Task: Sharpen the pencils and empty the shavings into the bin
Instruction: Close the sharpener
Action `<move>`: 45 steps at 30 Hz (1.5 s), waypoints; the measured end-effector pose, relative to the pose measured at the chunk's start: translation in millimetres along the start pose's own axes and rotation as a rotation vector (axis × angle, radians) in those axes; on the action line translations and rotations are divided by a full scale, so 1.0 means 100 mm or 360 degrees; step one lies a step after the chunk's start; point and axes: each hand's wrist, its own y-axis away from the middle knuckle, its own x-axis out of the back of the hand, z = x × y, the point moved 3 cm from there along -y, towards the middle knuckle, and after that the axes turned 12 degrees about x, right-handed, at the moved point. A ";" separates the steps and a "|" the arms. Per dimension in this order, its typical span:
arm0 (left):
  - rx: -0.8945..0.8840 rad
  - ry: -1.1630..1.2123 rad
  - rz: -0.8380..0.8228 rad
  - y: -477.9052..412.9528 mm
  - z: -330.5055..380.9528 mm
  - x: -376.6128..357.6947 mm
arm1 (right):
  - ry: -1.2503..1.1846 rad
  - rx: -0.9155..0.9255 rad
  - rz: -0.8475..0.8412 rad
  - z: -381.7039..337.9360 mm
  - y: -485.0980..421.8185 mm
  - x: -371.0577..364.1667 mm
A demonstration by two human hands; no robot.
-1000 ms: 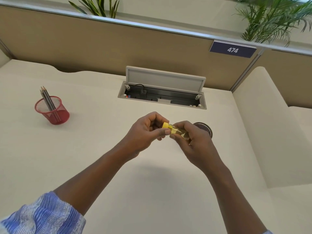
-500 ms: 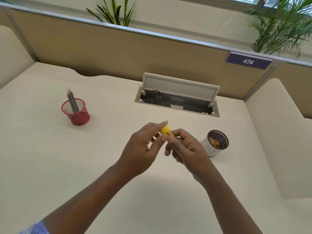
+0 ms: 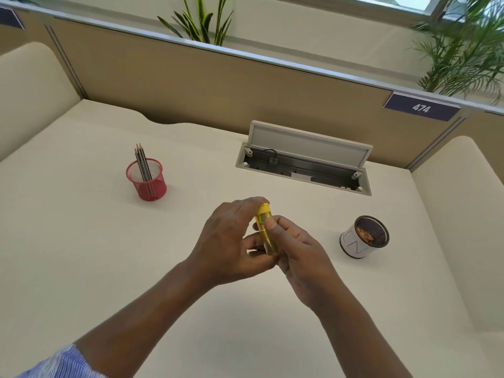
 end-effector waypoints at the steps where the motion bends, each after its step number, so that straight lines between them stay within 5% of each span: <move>1: -0.0013 0.0002 0.0015 0.01 -0.01 0.01 | -0.0007 -0.0008 0.0010 0.01 -0.01 -0.02; 23: 0.0130 0.0221 -0.0171 -0.03 -0.28 -0.12 | -0.0456 -0.0131 0.0086 0.34 -0.16 0.01; 36: 0.0248 0.0305 -0.0535 0.00 -0.83 -0.70 | -0.0575 -0.0341 0.0320 1.05 -0.25 0.37; 39: 0.0249 0.0229 -0.0532 -0.02 -0.99 -0.89 | -0.0260 -0.0350 0.0451 1.24 -0.27 0.47; 45: 0.0319 -0.0122 -0.0519 -0.16 -1.41 -1.22 | 0.1479 0.0053 0.0506 1.46 -0.27 0.75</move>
